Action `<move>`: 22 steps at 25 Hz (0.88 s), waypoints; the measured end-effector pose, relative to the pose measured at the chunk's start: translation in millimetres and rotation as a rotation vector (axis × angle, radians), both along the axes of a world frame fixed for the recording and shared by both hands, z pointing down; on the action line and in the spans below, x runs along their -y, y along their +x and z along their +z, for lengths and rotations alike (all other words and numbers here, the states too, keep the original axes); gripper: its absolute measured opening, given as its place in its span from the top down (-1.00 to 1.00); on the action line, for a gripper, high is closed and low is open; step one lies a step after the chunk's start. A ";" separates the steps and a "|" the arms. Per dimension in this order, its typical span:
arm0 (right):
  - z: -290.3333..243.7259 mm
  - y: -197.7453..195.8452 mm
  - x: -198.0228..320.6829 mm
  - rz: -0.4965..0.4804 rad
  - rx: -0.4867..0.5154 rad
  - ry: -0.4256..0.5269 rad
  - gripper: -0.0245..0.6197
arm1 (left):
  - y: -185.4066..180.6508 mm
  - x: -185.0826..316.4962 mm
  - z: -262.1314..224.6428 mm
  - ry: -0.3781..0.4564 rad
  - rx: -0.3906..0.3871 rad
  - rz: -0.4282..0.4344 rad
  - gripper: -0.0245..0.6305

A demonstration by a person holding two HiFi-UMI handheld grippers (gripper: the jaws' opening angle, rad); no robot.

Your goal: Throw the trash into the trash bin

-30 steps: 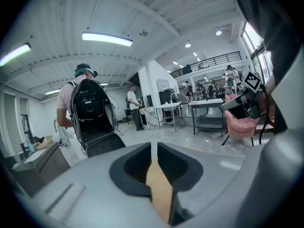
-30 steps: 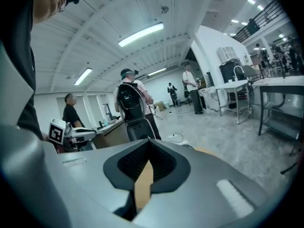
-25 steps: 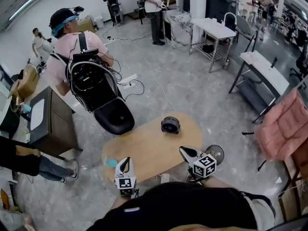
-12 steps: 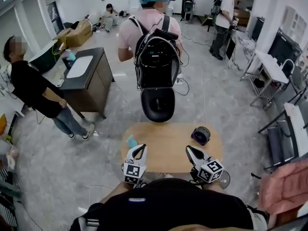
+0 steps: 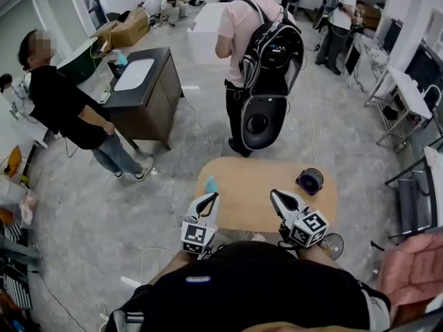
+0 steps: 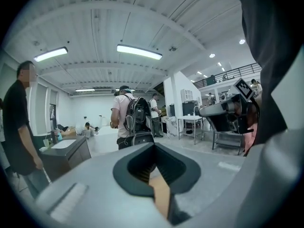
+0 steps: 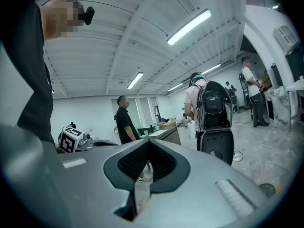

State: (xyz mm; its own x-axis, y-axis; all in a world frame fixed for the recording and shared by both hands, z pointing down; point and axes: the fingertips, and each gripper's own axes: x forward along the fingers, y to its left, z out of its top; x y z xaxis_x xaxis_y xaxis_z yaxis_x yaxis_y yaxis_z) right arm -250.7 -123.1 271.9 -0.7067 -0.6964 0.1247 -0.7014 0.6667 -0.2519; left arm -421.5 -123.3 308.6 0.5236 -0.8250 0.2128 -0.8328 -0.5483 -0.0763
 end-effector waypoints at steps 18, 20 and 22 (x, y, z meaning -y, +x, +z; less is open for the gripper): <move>-24.9 -74.8 -16.5 0.082 -0.059 0.083 0.83 | -59.9 -6.1 -31.9 0.051 -0.013 0.138 0.92; -22.1 -66.6 -22.6 0.089 -0.066 0.086 0.83 | -51.4 -9.5 -29.3 0.045 -0.018 0.146 0.92; -20.2 -56.1 -27.3 0.103 -0.068 0.089 0.83 | -40.0 -12.4 -26.1 0.035 -0.024 0.163 0.92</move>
State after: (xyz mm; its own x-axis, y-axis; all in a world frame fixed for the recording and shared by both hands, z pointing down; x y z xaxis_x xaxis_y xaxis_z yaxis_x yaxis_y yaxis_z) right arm -306.7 -95.8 251.7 -0.6230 -0.7752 0.1048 -0.7807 0.6079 -0.1446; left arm -461.5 -110.9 282.5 0.6558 -0.7353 0.1710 -0.7348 -0.6737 -0.0790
